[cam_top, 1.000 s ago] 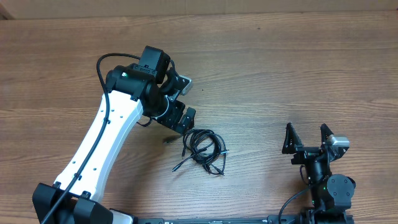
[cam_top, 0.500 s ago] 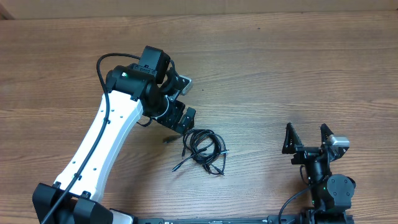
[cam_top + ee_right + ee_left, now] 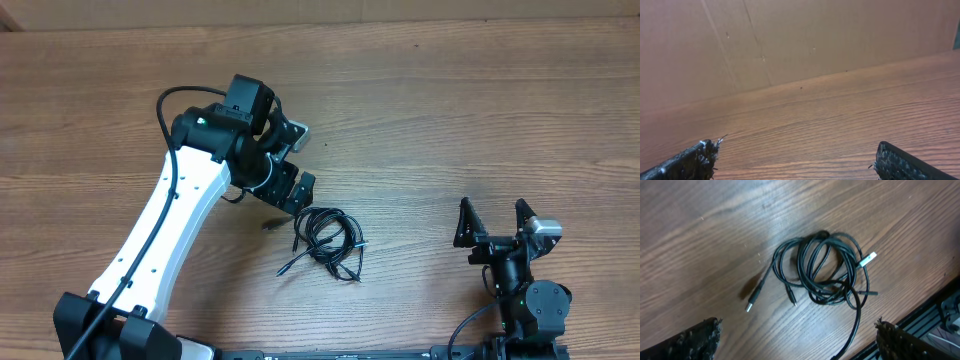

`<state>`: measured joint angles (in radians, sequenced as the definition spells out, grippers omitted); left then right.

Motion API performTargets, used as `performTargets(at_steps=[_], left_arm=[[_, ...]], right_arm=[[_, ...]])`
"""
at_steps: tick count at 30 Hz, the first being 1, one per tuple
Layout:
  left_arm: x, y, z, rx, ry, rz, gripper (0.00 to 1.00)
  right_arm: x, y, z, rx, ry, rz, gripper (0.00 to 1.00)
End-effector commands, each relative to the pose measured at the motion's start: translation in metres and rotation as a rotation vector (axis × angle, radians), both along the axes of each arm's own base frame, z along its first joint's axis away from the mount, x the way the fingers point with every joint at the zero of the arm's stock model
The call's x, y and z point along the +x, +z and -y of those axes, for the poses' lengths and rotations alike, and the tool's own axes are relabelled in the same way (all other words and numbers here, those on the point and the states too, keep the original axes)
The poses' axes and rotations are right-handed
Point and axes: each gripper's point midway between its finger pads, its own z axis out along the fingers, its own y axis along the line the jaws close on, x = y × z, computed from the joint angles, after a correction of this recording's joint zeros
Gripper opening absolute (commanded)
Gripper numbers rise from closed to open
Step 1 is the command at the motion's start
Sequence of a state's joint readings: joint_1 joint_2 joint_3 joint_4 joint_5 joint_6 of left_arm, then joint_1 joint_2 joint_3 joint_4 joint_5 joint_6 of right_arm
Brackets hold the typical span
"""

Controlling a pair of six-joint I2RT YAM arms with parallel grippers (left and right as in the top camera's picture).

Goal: Untangle cables

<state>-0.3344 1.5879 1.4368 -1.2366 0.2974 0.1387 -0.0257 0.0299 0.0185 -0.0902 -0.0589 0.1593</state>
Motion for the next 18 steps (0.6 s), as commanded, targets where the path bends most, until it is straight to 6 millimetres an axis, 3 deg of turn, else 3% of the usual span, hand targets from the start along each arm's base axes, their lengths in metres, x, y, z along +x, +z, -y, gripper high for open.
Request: performTargets(at_steps=[1,8,18], left_arm=[[-0.011,-0.019,0.005,-0.017,-0.035,-0.051,1.00],[-0.019,-0.034,0.005,-0.006,-0.043,-0.079,1.00],[-0.018,-0.036,0.028,-0.020,-0.114,-0.026,1.00]], right_arm=[[0.001,-0.003,0.003,-0.004,-0.017,-0.003,1.00],[0.001,-0.003,0.003,-0.004,-0.017,-0.003,1.00],[0.001,-0.003,0.003,-0.004,-0.017,-0.003,1.00]])
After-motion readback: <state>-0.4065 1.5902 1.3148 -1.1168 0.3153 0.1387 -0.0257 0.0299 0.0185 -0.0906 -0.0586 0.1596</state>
